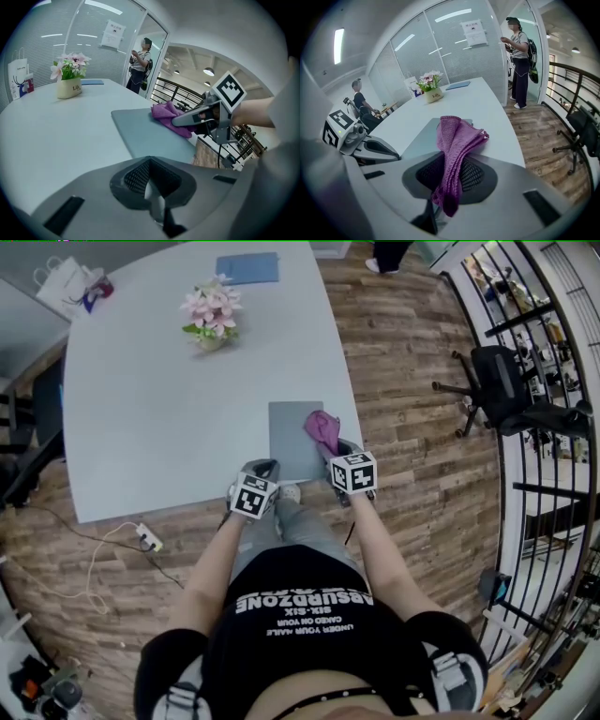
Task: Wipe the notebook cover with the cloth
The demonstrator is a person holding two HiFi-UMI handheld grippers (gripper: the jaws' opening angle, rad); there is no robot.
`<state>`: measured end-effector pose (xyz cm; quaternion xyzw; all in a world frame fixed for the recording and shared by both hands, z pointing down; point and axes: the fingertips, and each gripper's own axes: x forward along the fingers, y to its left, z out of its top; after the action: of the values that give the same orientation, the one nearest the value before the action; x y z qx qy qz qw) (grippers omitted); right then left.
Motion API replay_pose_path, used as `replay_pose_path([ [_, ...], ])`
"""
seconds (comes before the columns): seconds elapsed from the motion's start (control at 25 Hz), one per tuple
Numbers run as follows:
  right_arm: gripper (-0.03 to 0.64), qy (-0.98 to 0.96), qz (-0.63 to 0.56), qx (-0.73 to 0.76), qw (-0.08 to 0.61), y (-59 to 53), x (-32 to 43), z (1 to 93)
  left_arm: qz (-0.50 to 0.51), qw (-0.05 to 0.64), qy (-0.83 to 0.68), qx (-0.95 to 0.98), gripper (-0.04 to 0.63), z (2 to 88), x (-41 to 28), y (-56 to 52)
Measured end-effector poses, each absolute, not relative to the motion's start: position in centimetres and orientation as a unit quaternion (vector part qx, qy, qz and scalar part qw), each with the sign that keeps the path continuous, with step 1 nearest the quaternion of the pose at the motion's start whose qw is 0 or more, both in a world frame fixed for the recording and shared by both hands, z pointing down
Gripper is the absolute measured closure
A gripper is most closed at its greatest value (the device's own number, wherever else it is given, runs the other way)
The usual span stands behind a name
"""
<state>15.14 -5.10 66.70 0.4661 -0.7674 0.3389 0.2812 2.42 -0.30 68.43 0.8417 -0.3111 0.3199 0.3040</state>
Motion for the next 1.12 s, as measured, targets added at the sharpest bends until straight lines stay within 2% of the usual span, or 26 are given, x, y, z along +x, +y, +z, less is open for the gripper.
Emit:
replay_pose_path([
  [0.72,0.532,-0.759,0.353,0.452,0.308,-6.2,12.7,66.6,0.314,0.305,-0.318,0.841,0.581,68.6,2.2,-0.2],
  [1.12,0.532,-0.798,0.336,0.374,0.332,-6.6,5.5,66.9,0.314,0.307,-0.319,0.84,0.581,68.7,2.4,-0.3],
])
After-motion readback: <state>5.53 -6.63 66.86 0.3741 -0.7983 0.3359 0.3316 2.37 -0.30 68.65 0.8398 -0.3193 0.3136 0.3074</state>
